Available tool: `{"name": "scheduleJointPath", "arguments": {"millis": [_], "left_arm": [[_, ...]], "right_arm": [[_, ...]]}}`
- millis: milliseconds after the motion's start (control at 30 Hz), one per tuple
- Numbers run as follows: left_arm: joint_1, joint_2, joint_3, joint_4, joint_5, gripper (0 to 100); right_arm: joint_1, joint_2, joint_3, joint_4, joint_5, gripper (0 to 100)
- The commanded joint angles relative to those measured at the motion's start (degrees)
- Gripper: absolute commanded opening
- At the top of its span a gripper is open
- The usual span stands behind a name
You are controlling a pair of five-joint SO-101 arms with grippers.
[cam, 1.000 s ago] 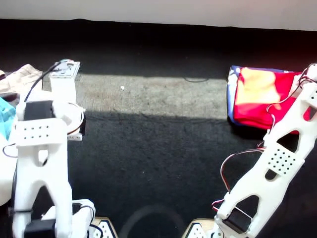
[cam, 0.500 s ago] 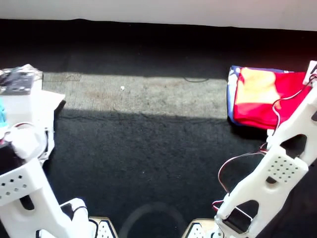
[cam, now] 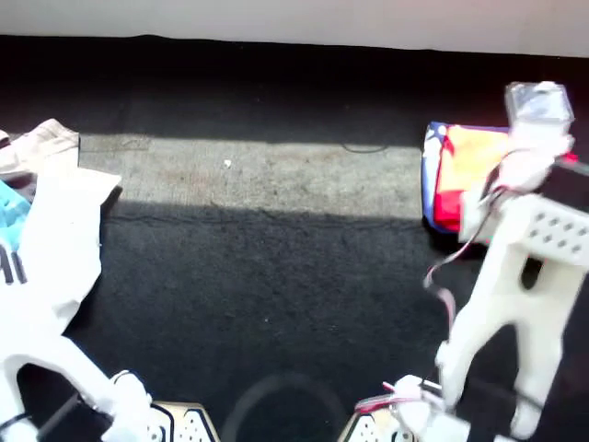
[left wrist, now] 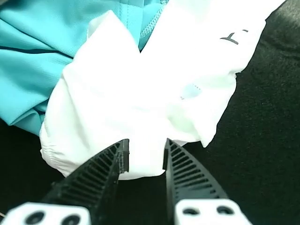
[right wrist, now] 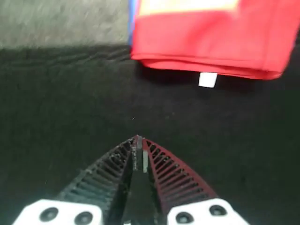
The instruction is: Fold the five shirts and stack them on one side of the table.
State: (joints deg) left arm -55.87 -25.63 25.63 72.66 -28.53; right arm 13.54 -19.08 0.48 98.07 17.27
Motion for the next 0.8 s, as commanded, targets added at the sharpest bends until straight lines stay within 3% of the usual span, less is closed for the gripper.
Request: {"name": "scheduleJointPath", "arguments": {"millis": [0, 233, 600, 767], "left_arm": [[2.4, 2.4, -2.1, -3.7, -0.4, 21], [8.4, 8.9, -1.8, -3.3, 5.5, 20], [9.0, 16.2, -1.5, -0.8, 9.1, 20], [10.5, 20.4, 1.4, -5.0, 12.7, 20]], "right_arm": [[-4.3, -15.9, 23.2, -6.5, 0.9, 0.6], [-4.6, -31.0, 44.5, -13.2, 1.0, 0.6], [-4.7, -31.9, 61.6, -25.5, 1.0, 0.6], [-4.7, -32.1, 69.9, -34.3, 1.0, 0.6]]}}
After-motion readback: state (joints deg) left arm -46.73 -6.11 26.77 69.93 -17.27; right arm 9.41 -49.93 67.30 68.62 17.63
